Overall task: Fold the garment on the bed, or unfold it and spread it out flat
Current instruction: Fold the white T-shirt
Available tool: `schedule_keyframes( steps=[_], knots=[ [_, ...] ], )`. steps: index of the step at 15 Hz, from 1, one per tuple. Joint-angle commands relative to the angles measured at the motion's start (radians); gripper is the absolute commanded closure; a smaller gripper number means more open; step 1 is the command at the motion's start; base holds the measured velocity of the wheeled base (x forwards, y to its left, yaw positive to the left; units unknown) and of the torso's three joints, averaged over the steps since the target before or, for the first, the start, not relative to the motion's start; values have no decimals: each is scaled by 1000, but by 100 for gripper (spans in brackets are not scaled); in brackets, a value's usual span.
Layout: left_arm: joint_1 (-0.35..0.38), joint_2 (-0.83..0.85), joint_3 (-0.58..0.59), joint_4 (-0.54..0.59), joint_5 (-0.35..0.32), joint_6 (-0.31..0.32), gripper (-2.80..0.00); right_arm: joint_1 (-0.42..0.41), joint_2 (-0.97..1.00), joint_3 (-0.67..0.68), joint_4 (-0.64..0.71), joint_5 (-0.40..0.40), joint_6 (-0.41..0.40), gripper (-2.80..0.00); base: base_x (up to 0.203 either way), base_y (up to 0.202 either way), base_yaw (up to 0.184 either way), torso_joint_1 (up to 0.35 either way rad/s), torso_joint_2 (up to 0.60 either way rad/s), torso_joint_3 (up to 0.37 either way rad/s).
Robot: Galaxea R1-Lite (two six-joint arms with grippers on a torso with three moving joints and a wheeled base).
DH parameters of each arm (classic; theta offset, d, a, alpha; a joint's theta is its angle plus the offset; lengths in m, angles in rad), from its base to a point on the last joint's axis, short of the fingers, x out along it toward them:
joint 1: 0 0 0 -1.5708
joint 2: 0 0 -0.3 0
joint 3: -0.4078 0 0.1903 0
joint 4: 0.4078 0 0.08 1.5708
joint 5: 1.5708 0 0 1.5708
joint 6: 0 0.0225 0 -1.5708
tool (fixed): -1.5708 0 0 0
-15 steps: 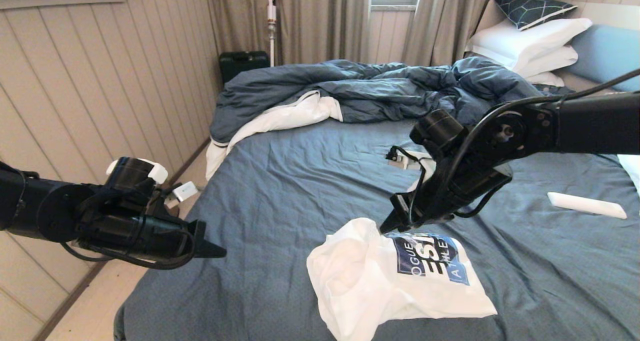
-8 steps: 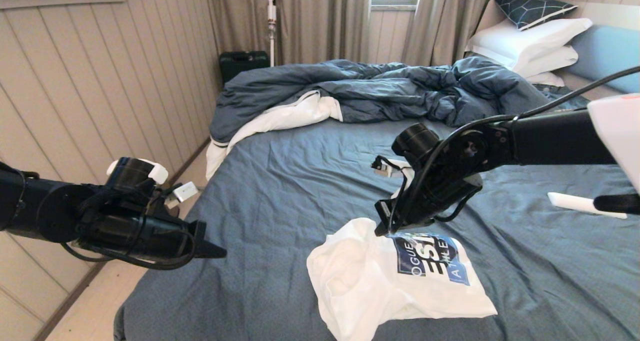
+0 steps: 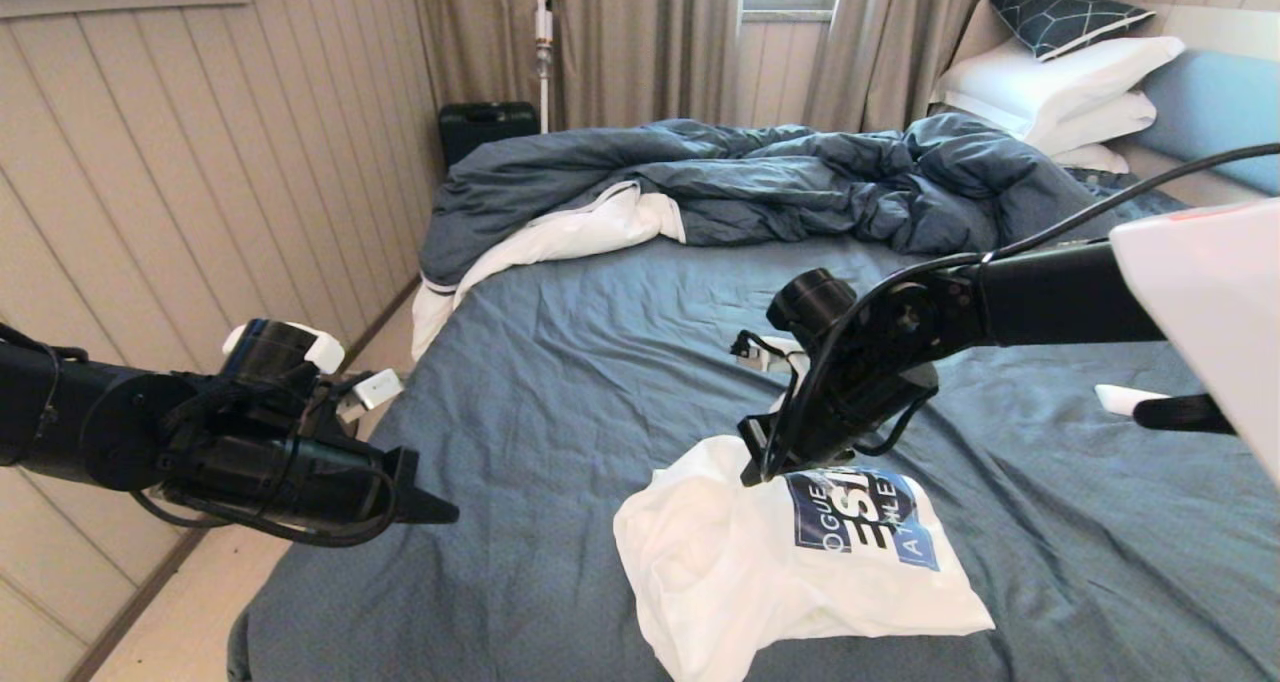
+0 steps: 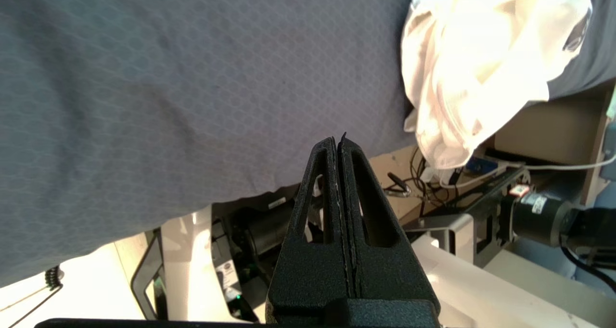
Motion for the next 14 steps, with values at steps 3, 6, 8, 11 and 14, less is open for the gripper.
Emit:
schedule_keyframes(
  steps=[3,6,8,11,14],
  knots=[
    [-4,1,1,1,-4,-4,0,24,45,20,-121,-2,2,0,0,0,0,0,0,0],
    [-9,1,4,1,-18,-4,0,23,49,21,-123,-37,4,0,0,0,0,0,0,0],
    [-9,1,6,-1,-18,-4,0,27,51,45,-153,-90,6,0,0,0,0,0,0,0],
    [-9,-19,10,-7,-42,-1,0,85,44,76,-246,-108,13,0,0,0,0,0,0,0],
    [-9,-39,-9,-35,-54,3,0,93,7,45,-277,-130,63,0,0,0,0,0,0,0]
  ],
)
